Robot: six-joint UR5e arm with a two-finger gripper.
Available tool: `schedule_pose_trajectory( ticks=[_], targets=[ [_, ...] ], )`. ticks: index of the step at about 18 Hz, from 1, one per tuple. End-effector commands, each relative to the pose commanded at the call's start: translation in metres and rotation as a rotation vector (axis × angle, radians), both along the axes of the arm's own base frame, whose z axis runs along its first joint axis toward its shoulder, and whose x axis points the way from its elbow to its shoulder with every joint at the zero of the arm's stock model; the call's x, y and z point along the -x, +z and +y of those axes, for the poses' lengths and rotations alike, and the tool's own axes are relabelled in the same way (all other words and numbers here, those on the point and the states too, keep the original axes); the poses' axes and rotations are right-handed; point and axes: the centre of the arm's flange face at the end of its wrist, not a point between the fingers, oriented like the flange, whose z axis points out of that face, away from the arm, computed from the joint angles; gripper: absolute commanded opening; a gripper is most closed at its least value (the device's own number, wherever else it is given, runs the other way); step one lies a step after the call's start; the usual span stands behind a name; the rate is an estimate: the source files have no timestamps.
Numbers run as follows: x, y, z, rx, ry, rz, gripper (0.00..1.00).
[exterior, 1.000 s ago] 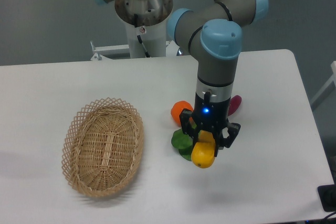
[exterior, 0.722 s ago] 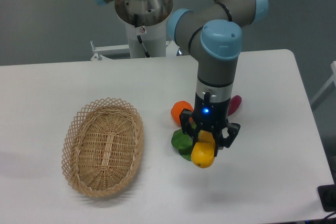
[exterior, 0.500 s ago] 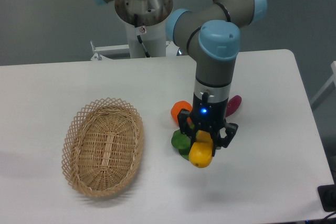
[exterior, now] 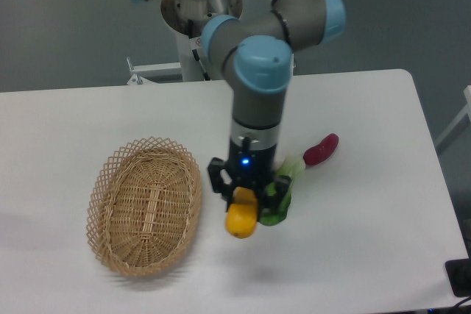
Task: Place the mango in the basket
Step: 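Carry the mango over the wicker basket and lower it inside, then open the gripper to release the mango into the basket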
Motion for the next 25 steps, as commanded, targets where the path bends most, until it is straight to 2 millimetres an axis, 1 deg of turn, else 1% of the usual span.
schedule_pose_trajectory(
  ticks=[2,4,7,8,10,12,14,17,19,20,23,24,25],
  targets=[
    [-0.028,-0.014,0.003,0.032,-0.018,-0.011,0.39],
    [-0.059,-0.026,0.009,0.066,-0.059,-0.008,0.39],
    [-0.096,-0.054,0.009,0.145,-0.107,0.004,0.39],
    [-0.104,-0.061,0.012,0.158,-0.120,0.003,0.39],
    [-0.110,-0.075,0.015,0.179,-0.133,-0.009,0.39],
    [-0.121,-0.085,0.021,0.193,-0.153,-0.017,0.40],
    [-0.125,-0.090,0.023,0.200,-0.161,-0.021,0.40],
    [-0.128,-0.103,0.025,0.219,-0.165,-0.033,0.41],
    [-0.142,-0.104,0.029,0.222,-0.185,-0.033,0.42],
    [-0.148,-0.111,0.029,0.232,-0.195,-0.038,0.42],
    [-0.152,-0.119,0.026,0.248,-0.203,-0.047,0.42],
    [-0.155,-0.119,0.027,0.248,-0.211,-0.046,0.47],
    [-0.155,-0.120,0.027,0.249,-0.214,-0.046,0.60]
  ],
)
